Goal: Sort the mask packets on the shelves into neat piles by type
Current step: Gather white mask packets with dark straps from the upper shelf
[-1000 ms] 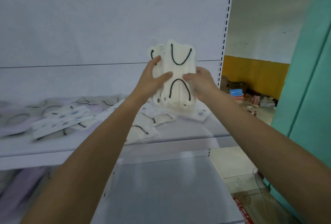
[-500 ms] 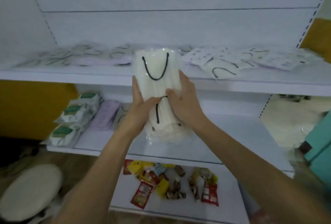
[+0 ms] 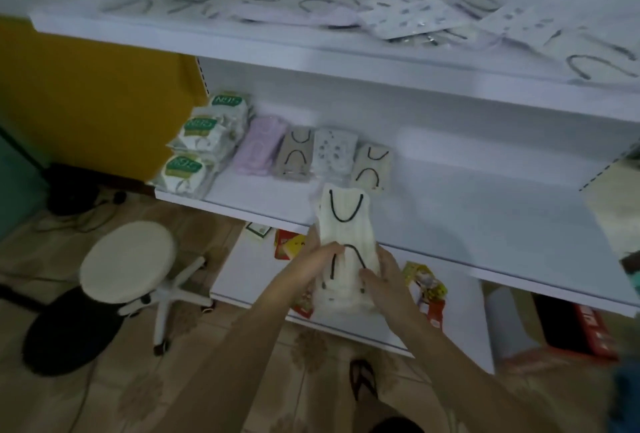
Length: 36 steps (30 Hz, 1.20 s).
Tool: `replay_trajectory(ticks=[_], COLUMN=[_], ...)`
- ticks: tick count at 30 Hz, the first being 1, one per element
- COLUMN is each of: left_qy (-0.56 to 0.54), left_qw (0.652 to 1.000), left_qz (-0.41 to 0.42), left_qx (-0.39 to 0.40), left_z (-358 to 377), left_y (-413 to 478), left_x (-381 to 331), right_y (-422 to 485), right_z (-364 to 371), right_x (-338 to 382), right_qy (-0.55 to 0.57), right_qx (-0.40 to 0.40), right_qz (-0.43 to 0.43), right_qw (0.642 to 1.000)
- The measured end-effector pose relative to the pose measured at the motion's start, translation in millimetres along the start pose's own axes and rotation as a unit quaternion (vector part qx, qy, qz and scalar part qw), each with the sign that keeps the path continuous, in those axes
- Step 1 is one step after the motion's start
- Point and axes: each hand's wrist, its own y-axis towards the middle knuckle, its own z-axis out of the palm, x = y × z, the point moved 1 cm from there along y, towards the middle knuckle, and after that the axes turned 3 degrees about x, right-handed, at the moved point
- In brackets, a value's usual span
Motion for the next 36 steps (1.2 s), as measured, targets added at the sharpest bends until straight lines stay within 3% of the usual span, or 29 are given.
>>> replay_trajectory(ticks=[6, 16, 18, 20, 22, 23, 27, 31, 36], left_qy=[0.084, 0.137, 0.251, 0.418, 0.525, 0.554, 0.600, 0.614, 0.622], left_qw=[0.995, 0.986, 0.952, 0.875, 0.799, 0.784, 0.753, 0.730, 0.726], left_qz=[-0.049, 0.046, 0.108, 0.184, 0.263, 0.261, 0.267, 0.298, 0.283], left_qx=[0.038, -0.085, -0.136, -0.160, -0.130, -0.097, -0.040, -0.043, -0.071], left_z=[26.3, 38.3, 34.9, 30.1, 24.2, 22.3, 22.9, 23.1, 24.9], left_y=[80.7, 257.8, 275.2, 285.3, 297.1, 300.1, 301.1, 303.4, 304.2], left_x=[-10.0, -20.4, -12.3, 1.3, 17.3, 22.0, 28.2, 28.6, 28.7], right_y=[71.0, 278.1, 313.1, 338.5, 350.3, 352.5, 357.6, 365.9, 368.3], right_z=[-42.7, -84.7, -84.1, -80.6, -76.8, -75.7, -78.9, -81.5, -91.8], right_x=[-8.4, 9.8, 7.3, 0.3, -7.0, -9.9, -17.5, -16.5, -13.8], right_qy=[0.053, 0.096, 0.072, 0.052, 0.027, 0.007, -0.086, -0.235, -0.179], right_qx=[-0.106, -0.113, -0.099, -0.079, -0.066, -0.064, -0.056, -0.054, -0.023], right_qz=[0.006, 0.010, 0.020, 0.048, 0.078, 0.085, 0.090, 0.108, 0.083], right_qw=[0.993, 0.989, 0.992, 0.994, 0.994, 0.994, 0.991, 0.964, 0.980])
